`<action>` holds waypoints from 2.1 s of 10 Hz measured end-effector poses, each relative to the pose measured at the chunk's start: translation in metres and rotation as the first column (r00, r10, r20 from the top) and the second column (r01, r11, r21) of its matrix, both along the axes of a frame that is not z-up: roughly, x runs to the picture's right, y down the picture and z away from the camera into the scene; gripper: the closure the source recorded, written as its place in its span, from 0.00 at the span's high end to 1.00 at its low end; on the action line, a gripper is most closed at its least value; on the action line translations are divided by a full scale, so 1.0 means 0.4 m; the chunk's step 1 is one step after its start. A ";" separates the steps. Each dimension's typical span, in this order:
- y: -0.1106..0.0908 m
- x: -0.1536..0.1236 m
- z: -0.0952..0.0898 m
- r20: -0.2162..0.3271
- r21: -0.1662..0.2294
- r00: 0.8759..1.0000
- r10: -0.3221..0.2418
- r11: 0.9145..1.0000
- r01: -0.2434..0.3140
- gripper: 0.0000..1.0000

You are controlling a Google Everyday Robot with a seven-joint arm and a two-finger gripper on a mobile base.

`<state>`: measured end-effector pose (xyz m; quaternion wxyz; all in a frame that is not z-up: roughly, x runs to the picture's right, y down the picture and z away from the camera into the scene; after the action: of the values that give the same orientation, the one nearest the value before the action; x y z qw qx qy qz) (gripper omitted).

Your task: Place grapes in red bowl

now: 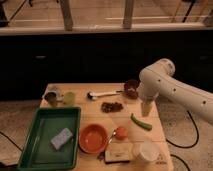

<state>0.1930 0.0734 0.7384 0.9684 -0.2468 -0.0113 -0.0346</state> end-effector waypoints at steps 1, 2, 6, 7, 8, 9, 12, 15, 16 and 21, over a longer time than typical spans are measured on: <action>-0.010 -0.017 0.014 0.010 0.005 1.000 -0.006 1.000 0.006 0.80; -0.022 -0.040 0.032 0.022 0.008 1.000 -0.016 1.000 0.016 0.80; -0.027 -0.104 0.067 0.060 0.018 0.998 -0.035 0.999 0.034 0.80; -0.028 -0.100 0.077 0.065 0.019 0.997 -0.035 0.999 0.034 0.80; -0.035 -0.139 0.099 0.086 0.018 0.996 -0.038 0.999 0.037 0.80; -0.036 -0.152 0.114 0.094 0.018 0.995 -0.035 0.999 0.034 0.80; -0.033 -0.186 0.162 0.120 0.013 0.992 -0.023 1.000 0.022 0.80; -0.024 -0.211 0.200 0.144 -0.005 0.990 0.003 1.000 -0.002 0.80; -0.019 -0.213 0.215 0.146 -0.009 0.989 0.010 1.000 -0.009 0.80; 0.008 -0.235 0.276 0.163 -0.039 0.985 0.055 0.998 -0.049 0.80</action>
<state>0.0991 0.0766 0.8490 0.9603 -0.2595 -0.0981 -0.0294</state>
